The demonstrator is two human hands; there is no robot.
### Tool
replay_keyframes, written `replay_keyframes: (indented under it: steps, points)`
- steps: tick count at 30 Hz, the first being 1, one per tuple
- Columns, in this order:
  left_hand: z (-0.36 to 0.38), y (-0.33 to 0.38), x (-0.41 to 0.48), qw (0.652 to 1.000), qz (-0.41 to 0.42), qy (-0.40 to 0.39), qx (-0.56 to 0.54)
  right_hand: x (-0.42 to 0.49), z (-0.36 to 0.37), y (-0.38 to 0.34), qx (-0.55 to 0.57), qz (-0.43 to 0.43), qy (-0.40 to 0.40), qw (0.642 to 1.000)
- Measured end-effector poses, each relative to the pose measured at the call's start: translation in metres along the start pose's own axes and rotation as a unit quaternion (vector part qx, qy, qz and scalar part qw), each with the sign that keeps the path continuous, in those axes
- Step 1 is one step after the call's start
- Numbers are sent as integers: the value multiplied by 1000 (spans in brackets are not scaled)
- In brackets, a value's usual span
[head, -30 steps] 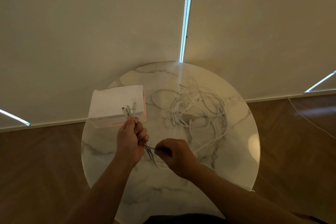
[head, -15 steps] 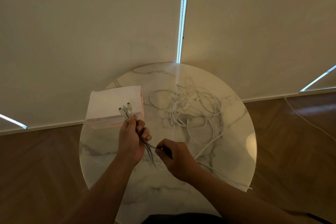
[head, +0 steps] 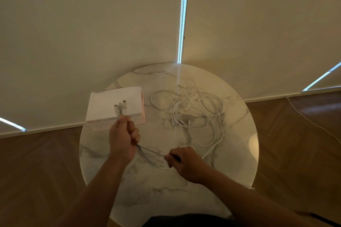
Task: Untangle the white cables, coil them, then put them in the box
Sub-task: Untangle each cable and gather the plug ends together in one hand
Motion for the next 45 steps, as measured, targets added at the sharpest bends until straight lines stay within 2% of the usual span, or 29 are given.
replay_keyframes:
  steps: [7,12,14,16,20,23,28,34,36,42,45]
  points:
    - [-65,49,42,991,49,126,-20,-40,-21,92,-142,93,-42,985]
    - [-81,38,46,981,61,181,36,-51,-32,129,-129,146,-12,981]
    - [-74,33,42,980,75,161,89,-46,-36,121,-120,140,7,983]
    - [-59,25,34,977,82,108,165,-34,-38,99,-116,116,19,986]
    - [-25,-6,9,936,77,6,344,-7,-38,34,-91,34,37,995]
    - [-5,-30,-8,914,90,-45,393,8,-34,-3,-62,-1,37,997]
    - [15,-43,-22,863,181,-98,462,16,-31,-28,-52,-15,26,998]
    - [15,-42,-16,842,219,-96,484,18,-35,-16,-63,0,9,998]
    - [7,-38,-8,851,213,-60,477,17,-42,-2,-78,7,3,997]
    - [-24,-19,15,932,133,26,337,9,-64,52,-116,-7,5,993]
    - [-25,-13,14,947,129,55,288,8,-68,82,-157,-17,38,987]
Point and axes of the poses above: each hand's wrist, its own x-axis towards the middle knuckle, its own z-axis out of the palm, y = z × x, the point moved 2 cm from there along x, towards the middle knuckle, and after that the axes turned 11 degrees about -x, right-handed, at the moved point
